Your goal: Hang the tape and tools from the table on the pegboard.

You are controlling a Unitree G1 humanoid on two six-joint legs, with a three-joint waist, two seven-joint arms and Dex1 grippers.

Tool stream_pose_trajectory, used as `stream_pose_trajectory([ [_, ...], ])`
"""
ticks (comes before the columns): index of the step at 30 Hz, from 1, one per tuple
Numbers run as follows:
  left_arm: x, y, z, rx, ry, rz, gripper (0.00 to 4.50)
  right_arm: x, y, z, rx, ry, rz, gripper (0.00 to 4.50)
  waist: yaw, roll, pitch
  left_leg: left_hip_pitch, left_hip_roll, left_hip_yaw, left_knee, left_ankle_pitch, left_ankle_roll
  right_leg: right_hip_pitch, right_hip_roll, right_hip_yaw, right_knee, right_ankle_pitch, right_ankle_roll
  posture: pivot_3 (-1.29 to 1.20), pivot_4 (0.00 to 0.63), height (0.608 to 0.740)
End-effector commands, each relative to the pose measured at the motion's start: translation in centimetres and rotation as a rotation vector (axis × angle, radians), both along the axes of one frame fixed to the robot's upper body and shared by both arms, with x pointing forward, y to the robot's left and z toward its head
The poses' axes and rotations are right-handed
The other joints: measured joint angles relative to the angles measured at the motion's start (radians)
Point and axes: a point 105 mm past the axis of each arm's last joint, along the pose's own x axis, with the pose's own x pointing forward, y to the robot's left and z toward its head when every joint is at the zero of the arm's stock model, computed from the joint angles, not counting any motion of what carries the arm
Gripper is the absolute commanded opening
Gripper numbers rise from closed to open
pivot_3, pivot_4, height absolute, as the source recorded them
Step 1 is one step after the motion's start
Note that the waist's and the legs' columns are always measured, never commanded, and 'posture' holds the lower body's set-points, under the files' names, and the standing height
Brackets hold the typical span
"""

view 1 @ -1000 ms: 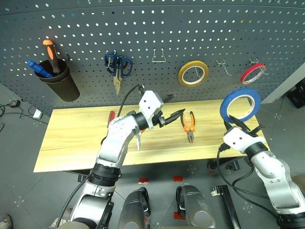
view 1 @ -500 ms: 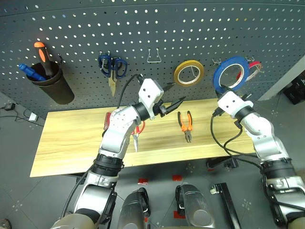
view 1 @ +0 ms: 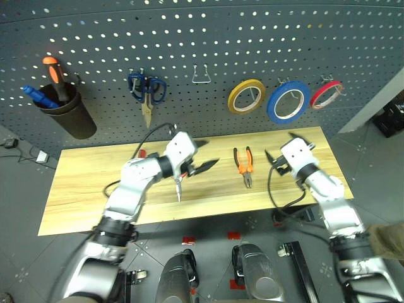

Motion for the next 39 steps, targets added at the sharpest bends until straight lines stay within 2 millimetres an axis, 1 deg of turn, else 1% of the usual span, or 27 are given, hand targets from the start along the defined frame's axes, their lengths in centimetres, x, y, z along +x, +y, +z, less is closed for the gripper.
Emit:
stream_pose_trajectory([
  [1, -1.2, 2.9, -1.9, 0.145, 0.045, -0.032, 3.14, -1.1, 2.3, -0.9, 0.164, 0.204, -0.050, 4.45, 0.001, 0.000, 0.000, 0.000, 0.000, 0.000, 0.000, 0.000, 0.000, 0.000, 0.000, 0.000, 0.001, 0.000, -0.001, -0.28, 0.280, 0.740],
  [2, -1.5, 4.0, -2.4, 0.182, 0.065, -0.023, 3.14, -1.3, 3.1, -1.6, 0.203, 0.273, -0.070, 4.45, 0.002, 0.000, 0.000, -0.001, 0.000, -0.001, 0.000, 0.000, 0.000, 0.000, 0.000, -0.001, 0.000, 0.000, -0.001, -0.28, 0.280, 0.740],
  [4, -1.8, 5.3, -3.1, 0.228, 0.090, -0.011, 3.14, -1.6, 4.0, -2.5, 0.234, 0.367, -0.105, 4.45, 0.005, 0.000, 0.000, -0.001, -0.001, -0.001, 0.001, 0.000, 0.000, 0.000, -0.001, -0.001, 0.000, 0.000, -0.002, -0.27, 0.282, 0.740],
  [6, -2.0, 7.1, -3.7, 0.272, 0.103, 0.028, 3.14, -1.4, 4.8, -3.8, 0.207, 0.471, -0.182, 4.45, 0.009, 0.000, 0.000, -0.001, -0.001, -0.002, 0.000, 0.000, 0.000, -0.001, -0.002, -0.001, 0.000, 0.001, -0.003, -0.27, 0.282, 0.740],
  [7, -2.1, 8.0, -3.9, 0.290, 0.110, 0.049, 3.14, -1.2, 5.5, -4.4, 0.188, 0.516, -0.184, 4.45, 0.010, 0.000, 0.000, -0.002, -0.001, -0.002, 0.000, 0.000, 0.000, -0.001, -0.002, -0.002, 0.000, 0.001, -0.003, -0.27, 0.282, 0.740],
  [8, -2.1, 8.6, -4.0, 0.299, 0.115, 0.061, 3.14, -1.0, 6.0, -4.6, 0.166, 0.539, -0.186, 4.45, 0.010, 0.000, 0.000, -0.002, -0.001, -0.002, 0.000, 0.000, 0.000, -0.001, -0.002, -0.002, 0.000, 0.001, -0.004, -0.27, 0.282, 0.740],
  [10, -2.4, 9.2, -4.0, 0.305, 0.122, 0.067, 3.14, -0.3, 6.5, -4.8, 0.181, 0.556, -0.193, 4.45, 0.011, 0.000, 0.000, -0.003, -0.001, -0.002, 0.000, 0.000, 0.000, -0.002, -0.002, -0.003, 0.000, 0.002, -0.004, -0.26, 0.279, 0.740],
  [12, -2.6, 9.3, -3.9, 0.307, 0.125, 0.063, 3.14, 0.6, 6.3, -5.0, 0.183, 0.566, -0.226, 4.45, 0.013, 0.000, 0.000, -0.007, -0.002, -0.003, 0.000, 0.000, 0.000, -0.005, -0.002, -0.004, 0.000, 0.002, -0.004, -0.26, 0.279, 0.740],
  [14, -2.8, 9.3, -3.9, 0.305, 0.125, 0.062, 3.14, 1.8, 5.7, -5.2, 0.178, 0.557, -0.279, 4.45, 0.011, 0.000, 0.000, -0.011, -0.002, -0.002, 0.000, 0.000, 0.000, -0.009, -0.002, -0.003, 0.000, 0.002, -0.004, -0.25, 0.274, 0.740],
  [16, -2.8, 9.1, -3.8, 0.302, 0.123, 0.063, 3.14, 2.8, 5.4, -5.4, 0.193, 0.560, -0.319, 4.45, 0.010, 0.000, 0.000, -0.016, -0.002, -0.001, 0.001, 0.000, 0.000, -0.016, -0.002, -0.003, 0.001, 0.002, -0.004, -0.25, 0.274, 0.740],
  [25, -2.9, 8.3, -3.6, 0.291, 0.117, 0.055, 3.14, 5.8, 6.3, -5.3, 0.278, 0.599, -0.351, 4.45, 0.003, 0.000, 0.000, -0.017, -0.001, 0.001, 0.001, 0.000, 0.000, -0.017, -0.001, -0.002, 0.001, 0.002, -0.004, -0.22, 0.269, 0.740],
  [30, -2.7, 7.8, -3.4, 0.282, 0.108, 0.047, 3.14, 6.7, 6.5, -5.5, 0.282, 0.613, -0.354, 4.45, 0.005, 0.000, 0.000, -0.017, -0.001, 0.001, 0.001, 0.000, 0.000, -0.017, -0.001, -0.002, 0.001, 0.002, -0.004, -0.22, 0.266, 0.740],
  [35, -2.5, 7.4, -3.4, 0.272, 0.101, 0.044, 3.14, 7.0, 5.9, -6.3, 0.224, 0.619, -0.381, 4.45, 0.005, 0.000, 0.000, -0.017, -0.001, 0.001, 0.001, 0.000, 0.000, -0.017, -0.001, -0.002, 0.001, 0.002, -0.004, -0.22, 0.263, 0.740],
  [37, -2.4, 7.2, -3.4, 0.267, 0.100, 0.043, 3.14, 7.0, 5.7, -6.5, 0.210, 0.619, -0.390, 4.08, 0.005, 0.000, 0.000, -0.017, -0.001, 0.001, 0.001, 0.000, 0.000, -0.017, -0.001, -0.002, 0.001, 0.002, -0.004, -0.22, 0.263, 0.740],
  [39, -2.4, 7.2, -3.4, 0.254, 0.100, 0.047, 3.14, 7.2, 5.9, -6.0, 0.210, 0.600, -0.377, 3.54, 0.005, 0.000, 0.000, -0.017, -0.001, 0.001, 0.002, 0.000, 0.000, -0.017, -0.001, -0.001, 0.001, 0.002, -0.004, -0.22, 0.263, 0.740],
])
